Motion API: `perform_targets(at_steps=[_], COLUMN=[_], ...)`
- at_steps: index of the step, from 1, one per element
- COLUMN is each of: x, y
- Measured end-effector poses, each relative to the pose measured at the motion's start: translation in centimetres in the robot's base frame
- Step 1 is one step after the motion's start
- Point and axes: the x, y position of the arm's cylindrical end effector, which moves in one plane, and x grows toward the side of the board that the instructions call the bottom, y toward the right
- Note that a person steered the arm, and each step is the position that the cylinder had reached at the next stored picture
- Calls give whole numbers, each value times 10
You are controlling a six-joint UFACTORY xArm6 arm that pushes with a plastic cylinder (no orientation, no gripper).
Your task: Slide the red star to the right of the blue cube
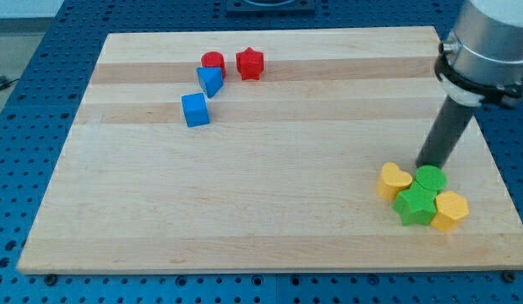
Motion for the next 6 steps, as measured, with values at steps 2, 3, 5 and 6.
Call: perform_targets(at_steps=[2,3,5,6], x=[-107,-186,-267,-257], y=[-44,-107,-227,-262])
